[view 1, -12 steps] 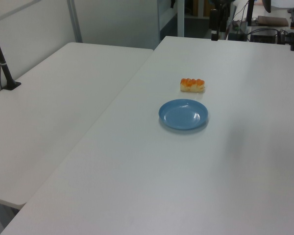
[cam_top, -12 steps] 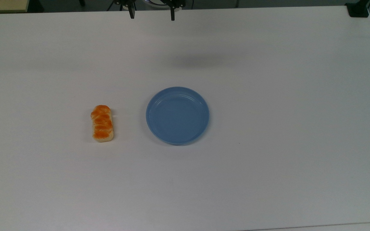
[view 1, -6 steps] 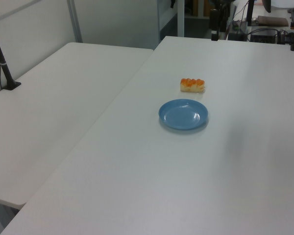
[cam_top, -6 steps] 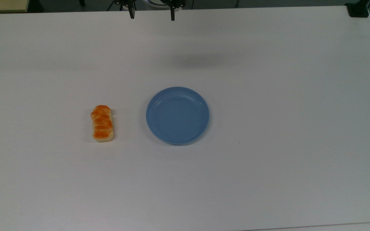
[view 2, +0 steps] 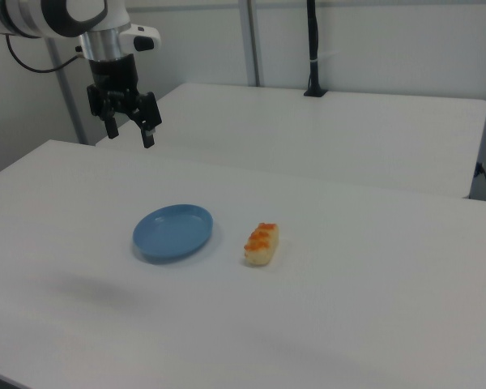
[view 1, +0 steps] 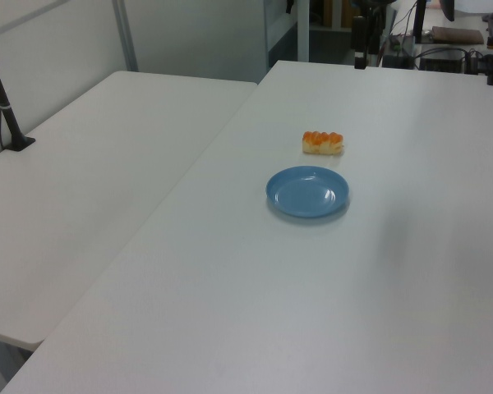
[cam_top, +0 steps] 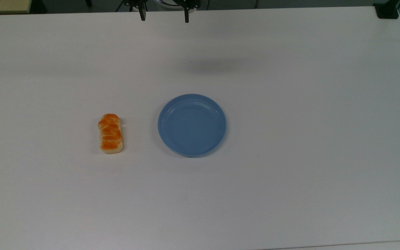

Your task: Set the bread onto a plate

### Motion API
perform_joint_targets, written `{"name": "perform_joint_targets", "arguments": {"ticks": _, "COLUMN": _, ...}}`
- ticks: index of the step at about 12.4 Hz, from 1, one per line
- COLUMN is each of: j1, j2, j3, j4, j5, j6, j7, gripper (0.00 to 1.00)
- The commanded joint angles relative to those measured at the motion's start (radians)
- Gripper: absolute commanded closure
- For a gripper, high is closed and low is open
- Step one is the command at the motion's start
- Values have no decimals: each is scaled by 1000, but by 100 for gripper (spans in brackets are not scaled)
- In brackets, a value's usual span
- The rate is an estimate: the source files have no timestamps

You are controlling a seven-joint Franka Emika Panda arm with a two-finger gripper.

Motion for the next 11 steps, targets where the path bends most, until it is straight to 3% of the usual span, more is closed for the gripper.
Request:
{"name": "perform_joint_targets", "arguments": {"ticks": 1, "j1": -15, "j2": -8, "j3": -5, "j4": -29, "j5": -3, "j6": 15, "j7": -87, "gripper": 0}}
{"name": "perform_joint_targets", "arguments": {"ticks": 3, "j1": -24, "j2": -7, "j3": -3, "j4": -35, "j5": -1, "j6": 52, "j7": -114, "gripper": 0}}
{"name": "perform_joint_targets", "arguments": {"ticks": 11, "j1": -110, "j2": 154, "j3": -5, "j4": -34, "j5": -3, "j6": 256, "j7": -118, "gripper": 0}}
